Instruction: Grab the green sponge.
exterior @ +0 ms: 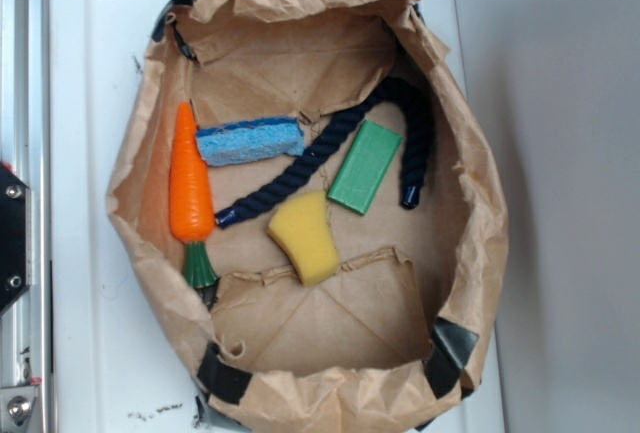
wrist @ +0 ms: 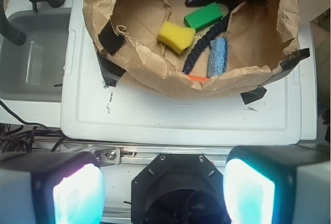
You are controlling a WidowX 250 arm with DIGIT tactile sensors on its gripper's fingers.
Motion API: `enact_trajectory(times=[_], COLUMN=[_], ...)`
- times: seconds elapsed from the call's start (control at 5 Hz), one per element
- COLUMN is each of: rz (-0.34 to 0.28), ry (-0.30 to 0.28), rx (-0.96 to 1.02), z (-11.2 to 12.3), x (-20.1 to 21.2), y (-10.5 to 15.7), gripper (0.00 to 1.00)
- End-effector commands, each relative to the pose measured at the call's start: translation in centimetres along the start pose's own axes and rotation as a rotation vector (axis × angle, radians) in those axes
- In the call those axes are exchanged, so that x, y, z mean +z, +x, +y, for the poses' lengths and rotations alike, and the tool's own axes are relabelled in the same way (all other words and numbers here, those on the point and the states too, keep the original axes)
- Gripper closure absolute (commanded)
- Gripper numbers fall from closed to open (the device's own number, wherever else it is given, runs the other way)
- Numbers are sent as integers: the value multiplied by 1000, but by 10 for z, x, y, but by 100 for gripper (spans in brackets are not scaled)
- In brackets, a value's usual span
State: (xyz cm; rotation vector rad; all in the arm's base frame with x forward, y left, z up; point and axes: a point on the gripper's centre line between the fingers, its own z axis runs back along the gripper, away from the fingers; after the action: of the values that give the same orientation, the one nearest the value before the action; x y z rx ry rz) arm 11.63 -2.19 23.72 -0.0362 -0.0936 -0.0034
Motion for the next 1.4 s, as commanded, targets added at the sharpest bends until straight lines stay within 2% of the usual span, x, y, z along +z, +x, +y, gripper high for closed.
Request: enact_trajectory(times=[0.0,0.2,0.6,0.8,1.0,1.2], rz=[0,-11,-6,23,126,126], ry=[0,-8,28,-4,-101,-101], rx=[0,48,89,11,-224,-224], z=[0,-1,-3,11,19,19], x=[0,0,-16,-33,-44,-44], y=[0,23,68,87,100,100], gripper=[0,0,0,0,0,0])
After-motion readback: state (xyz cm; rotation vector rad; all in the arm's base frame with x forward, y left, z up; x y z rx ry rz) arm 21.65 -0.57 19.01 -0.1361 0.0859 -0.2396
